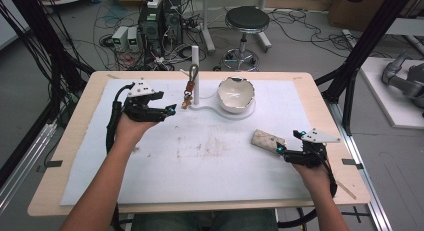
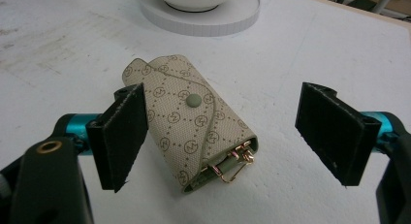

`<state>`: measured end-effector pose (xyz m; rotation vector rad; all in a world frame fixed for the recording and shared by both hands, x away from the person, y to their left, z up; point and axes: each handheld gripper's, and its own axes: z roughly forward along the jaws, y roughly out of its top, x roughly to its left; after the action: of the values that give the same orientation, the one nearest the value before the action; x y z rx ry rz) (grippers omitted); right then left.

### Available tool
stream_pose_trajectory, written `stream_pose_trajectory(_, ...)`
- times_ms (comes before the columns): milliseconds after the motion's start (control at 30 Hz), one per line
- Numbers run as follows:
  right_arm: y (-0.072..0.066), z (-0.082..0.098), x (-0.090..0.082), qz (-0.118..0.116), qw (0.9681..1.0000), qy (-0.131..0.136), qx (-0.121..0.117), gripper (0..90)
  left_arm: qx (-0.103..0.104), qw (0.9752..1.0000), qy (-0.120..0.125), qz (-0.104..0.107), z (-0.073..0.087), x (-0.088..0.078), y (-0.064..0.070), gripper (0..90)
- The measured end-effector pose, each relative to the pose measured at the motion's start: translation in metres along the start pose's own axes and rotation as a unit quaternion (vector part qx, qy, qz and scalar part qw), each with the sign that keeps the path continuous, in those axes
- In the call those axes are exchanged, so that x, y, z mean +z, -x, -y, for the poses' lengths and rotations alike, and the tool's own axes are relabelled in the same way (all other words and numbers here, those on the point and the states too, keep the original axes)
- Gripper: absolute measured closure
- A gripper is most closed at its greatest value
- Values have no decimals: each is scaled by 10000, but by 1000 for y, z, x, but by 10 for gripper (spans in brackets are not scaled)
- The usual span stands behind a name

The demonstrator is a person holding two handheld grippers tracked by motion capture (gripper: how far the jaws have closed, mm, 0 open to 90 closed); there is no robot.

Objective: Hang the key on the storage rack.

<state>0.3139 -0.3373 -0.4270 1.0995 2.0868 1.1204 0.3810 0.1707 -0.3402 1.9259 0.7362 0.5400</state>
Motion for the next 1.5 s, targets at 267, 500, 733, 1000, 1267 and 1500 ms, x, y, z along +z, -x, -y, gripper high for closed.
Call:
stream_pose_trajectory(267, -2, 0, 0, -20, 10000, -6, -34, 197, 109, 9998, 7, 194, 9, -9, 13, 293)
stream_pose_trajectory(500, 0, 1, 0, -23, 10000, -11, -31, 197, 87, 9992, -152, 363, 31, -16, 25, 273)
stream_pose_trajectory(733, 0, 1, -2, 8, 10000, 0, -6, 197, -30, 9989, -176, 423, 56, -29, 35, 255)
stream_pose_trajectory(1000, 0, 1, -1, -19, 10000, 8, -10, 197, -93, 9991, -275, 321, 77, -37, 35, 245)
stream_pose_trajectory(1267, 1, 1, 0, -24, 10000, -16, -22, 197, -141, 9986, -420, 279, 97, -41, 30, 217)
stream_pose_trajectory(1500, 3, 1, 2, -36, 10000, -59, -1, 197, -129, 9979, -569, 279, 103, -32, 32, 193)
